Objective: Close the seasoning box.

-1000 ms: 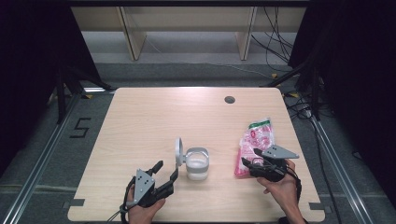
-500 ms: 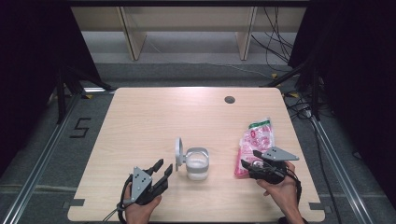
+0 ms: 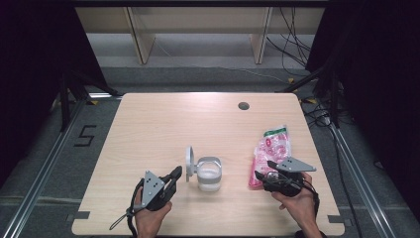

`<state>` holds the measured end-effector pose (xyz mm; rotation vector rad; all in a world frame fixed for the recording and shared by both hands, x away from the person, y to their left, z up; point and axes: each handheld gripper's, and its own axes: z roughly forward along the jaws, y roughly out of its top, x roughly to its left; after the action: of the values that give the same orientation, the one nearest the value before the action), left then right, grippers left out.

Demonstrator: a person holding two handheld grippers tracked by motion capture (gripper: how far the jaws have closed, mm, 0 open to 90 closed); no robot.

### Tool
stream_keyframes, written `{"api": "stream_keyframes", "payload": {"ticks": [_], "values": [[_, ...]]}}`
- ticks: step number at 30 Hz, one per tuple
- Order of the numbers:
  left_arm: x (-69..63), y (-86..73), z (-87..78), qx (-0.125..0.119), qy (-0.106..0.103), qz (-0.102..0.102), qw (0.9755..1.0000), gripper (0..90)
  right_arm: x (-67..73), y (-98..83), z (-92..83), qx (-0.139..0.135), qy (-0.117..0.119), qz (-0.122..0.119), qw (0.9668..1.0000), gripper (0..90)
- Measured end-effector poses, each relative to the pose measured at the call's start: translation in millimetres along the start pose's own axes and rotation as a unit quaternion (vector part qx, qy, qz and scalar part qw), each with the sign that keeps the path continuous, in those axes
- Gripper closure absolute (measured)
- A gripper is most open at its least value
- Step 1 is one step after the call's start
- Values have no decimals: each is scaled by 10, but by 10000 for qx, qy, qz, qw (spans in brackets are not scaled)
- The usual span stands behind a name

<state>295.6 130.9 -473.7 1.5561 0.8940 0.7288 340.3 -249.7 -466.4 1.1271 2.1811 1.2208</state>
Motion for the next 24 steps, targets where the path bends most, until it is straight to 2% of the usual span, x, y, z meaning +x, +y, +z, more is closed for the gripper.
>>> {"api": "stream_keyframes", "payload": {"ticks": [1, 3, 4, 6, 7, 13, 14, 18, 22, 24], "values": [[-2, 8, 4, -3, -5, 36, 10000, 893, -22, 2, 5, -31, -3, -107, 9999, 387], [-19, 24, 6, -13, -17, 5, 10000, 893, -21, 1, 4, -28, 7, -99, 9999, 387], [-13, 32, 9, -19, -48, 70, 10000, 893, -20, 0, 4, -26, 2, -102, 9999, 388], [-24, 46, 17, -35, -104, 24, 9999, 893, -19, -2, 2, -63, -19, -107, 9999, 388], [-38, 67, 4, 17, -75, 82, 9999, 893, -17, 0, -2, -71, -7, -89, 9999, 388], [-55, 76, 35, -22, -130, 112, 9998, 893, -11, -4, -14, -41, -14, -64, 10000, 389], [-59, 79, 39, -27, -134, 152, 9998, 893, -16, -7, -3, -87, -5, -123, 9999, 388], [-90, 92, 49, 0, -162, 198, 9997, 893, -11, -9, -3, -79, 37, -76, 9999, 389], [-128, 101, 61, 15, -185, 131, 9997, 893, -11, -12, -3, -86, 50, -92, 9999, 388], [-124, 107, 82, -63, -224, 212, 9995, 893, 9, -15, -7, -82, 63, -2, 9999, 388]]}}
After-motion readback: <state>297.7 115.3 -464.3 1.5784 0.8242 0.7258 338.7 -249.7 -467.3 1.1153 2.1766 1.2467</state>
